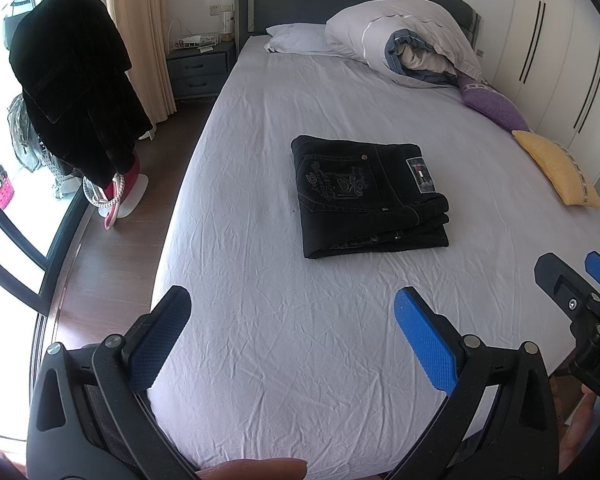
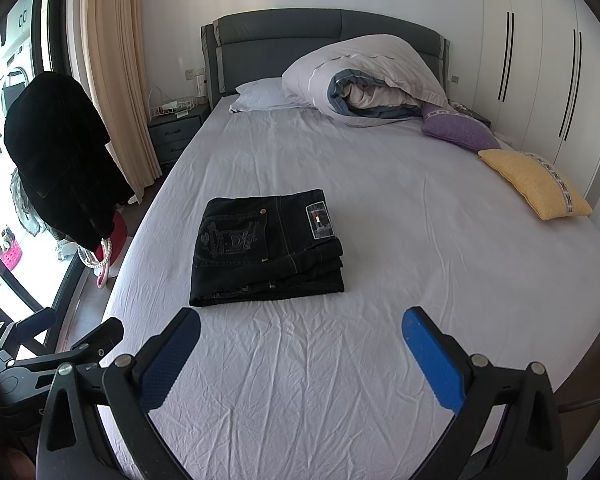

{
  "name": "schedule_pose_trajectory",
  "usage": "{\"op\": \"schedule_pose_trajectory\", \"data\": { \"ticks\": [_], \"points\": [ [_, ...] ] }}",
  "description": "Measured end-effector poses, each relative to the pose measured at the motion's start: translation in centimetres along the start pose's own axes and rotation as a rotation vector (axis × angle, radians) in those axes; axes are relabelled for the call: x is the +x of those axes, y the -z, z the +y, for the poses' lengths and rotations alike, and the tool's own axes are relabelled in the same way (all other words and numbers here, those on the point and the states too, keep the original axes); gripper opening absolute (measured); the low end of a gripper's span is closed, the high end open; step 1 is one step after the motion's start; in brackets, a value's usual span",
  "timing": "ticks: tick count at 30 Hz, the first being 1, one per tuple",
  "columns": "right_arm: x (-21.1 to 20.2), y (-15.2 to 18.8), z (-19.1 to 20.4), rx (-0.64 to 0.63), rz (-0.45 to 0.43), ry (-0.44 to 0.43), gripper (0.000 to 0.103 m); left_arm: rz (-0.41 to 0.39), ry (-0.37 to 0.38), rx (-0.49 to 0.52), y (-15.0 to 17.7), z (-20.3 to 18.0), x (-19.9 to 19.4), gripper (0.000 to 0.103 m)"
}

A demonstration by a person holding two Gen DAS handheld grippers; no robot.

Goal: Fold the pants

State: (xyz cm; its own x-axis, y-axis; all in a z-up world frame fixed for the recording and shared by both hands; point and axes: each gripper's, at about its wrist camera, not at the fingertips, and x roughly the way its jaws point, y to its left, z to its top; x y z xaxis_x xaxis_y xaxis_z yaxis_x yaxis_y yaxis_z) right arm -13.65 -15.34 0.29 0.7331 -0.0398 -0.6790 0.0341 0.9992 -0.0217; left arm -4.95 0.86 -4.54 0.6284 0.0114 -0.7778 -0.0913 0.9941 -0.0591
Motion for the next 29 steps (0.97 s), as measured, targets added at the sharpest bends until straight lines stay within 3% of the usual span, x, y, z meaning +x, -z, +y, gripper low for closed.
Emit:
{"op": "schedule_pose_trajectory", "data": {
  "ticks": [29],
  "points": [
    [-0.45, 0.48, -0.31, 0.019, 0.003, -0.013, 0.103, 0.013, 0.006, -0.017, 0.56, 0.18, 0.90, 0.103]
  ]
}}
